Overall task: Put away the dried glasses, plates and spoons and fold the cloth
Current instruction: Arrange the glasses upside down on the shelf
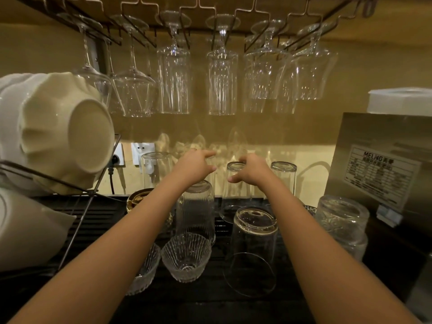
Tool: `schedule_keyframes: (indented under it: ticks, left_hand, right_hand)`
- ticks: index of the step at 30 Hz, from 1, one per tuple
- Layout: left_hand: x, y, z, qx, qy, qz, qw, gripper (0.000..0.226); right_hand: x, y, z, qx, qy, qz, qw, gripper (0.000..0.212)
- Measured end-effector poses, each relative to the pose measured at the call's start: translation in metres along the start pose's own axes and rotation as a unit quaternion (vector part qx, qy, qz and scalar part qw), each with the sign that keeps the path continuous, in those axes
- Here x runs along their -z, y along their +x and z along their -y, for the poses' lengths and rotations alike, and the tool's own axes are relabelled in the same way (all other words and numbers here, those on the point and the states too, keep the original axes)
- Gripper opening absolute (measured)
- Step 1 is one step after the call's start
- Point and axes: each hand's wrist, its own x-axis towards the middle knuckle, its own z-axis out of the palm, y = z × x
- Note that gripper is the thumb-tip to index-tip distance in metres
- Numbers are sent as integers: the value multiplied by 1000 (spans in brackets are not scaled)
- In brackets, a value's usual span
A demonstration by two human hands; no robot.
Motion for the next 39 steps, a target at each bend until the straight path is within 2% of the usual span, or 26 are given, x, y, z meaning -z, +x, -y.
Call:
schedule_keyframes:
  ticks: [5,9,19,29,39]
  left_hand:
    - [0,0,-2,7,14,7,1000,57]
    - [1,-1,-5,16,23,8,1000,61]
    - [-2,-2,-3,14,18,-12,1000,60]
    - [4,-12,-5,-4,-20,-80,997,38]
    - [22,-44,-25,-21,-28,-86,996,28]
  right_hand:
    - [1,-1,0,10,4,1,1000,80]
    - [0,-1,1,22,-18,3,1000,72]
    - [0,-3,0,35,-57,9,998,68]
    - [10,-17,9,35,-57,-47,997,30]
    - [27,-57,16,21,-12,-81,996,17]
